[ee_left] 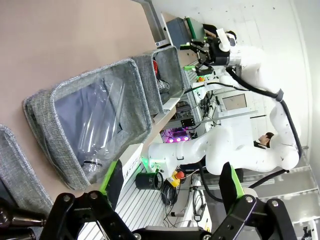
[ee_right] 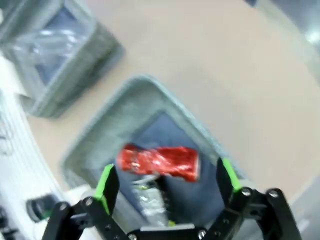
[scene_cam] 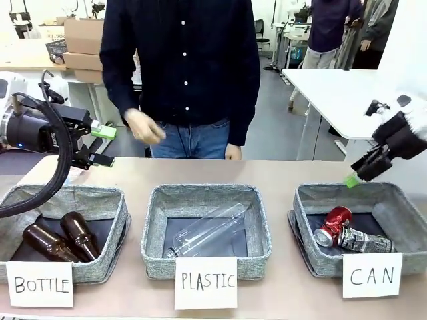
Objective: Sort the can waste into the basket.
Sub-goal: Pick up the can waste from the table and place it in the right Fabric basket.
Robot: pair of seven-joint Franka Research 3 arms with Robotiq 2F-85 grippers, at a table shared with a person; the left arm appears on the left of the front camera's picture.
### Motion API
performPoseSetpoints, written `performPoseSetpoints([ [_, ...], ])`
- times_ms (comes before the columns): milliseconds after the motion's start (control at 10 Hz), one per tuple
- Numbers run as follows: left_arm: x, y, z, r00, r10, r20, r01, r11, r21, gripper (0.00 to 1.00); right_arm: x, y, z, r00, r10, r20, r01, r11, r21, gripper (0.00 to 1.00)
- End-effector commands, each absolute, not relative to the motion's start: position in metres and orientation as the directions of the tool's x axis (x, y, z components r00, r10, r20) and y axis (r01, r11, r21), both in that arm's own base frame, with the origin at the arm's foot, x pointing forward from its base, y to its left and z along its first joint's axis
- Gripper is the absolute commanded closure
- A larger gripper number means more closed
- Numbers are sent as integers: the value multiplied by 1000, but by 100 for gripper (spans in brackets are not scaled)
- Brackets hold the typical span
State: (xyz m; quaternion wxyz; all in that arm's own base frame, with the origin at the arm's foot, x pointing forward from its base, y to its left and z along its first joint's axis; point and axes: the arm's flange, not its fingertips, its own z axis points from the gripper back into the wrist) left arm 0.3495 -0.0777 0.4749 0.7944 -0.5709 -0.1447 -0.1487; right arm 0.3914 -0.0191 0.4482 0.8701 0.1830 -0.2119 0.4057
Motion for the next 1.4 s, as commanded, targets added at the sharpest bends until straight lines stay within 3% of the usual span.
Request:
performPoseSetpoints([
  [0, 349, -76, 476, 913, -76, 400, 403, 304, -863, 0, 403, -30, 505, 901, -361, 240, -120, 325, 938, 0],
  [100, 349, -76, 476, 913, -76, 400, 403, 304, -863, 0, 400, -39, 515, 855, -511, 86, -53, 78, 996, 0],
  [300, 349, -76, 476, 913, -76, 400, 403, 304, -863, 0, 396, -44, 519, 819, -559, -128, 19, -197, 980, 0],
  [400, 349, -76, 476, 913, -76, 400, 403, 304, -863, 0, 388, -30, 521, 756, 372, 539, -653, 499, 571, 0],
  [1300, 349, -76, 476, 913, -76, 400, 403, 304, -863, 0, 388, -30, 521, 756, 372, 539, -653, 499, 571, 0],
])
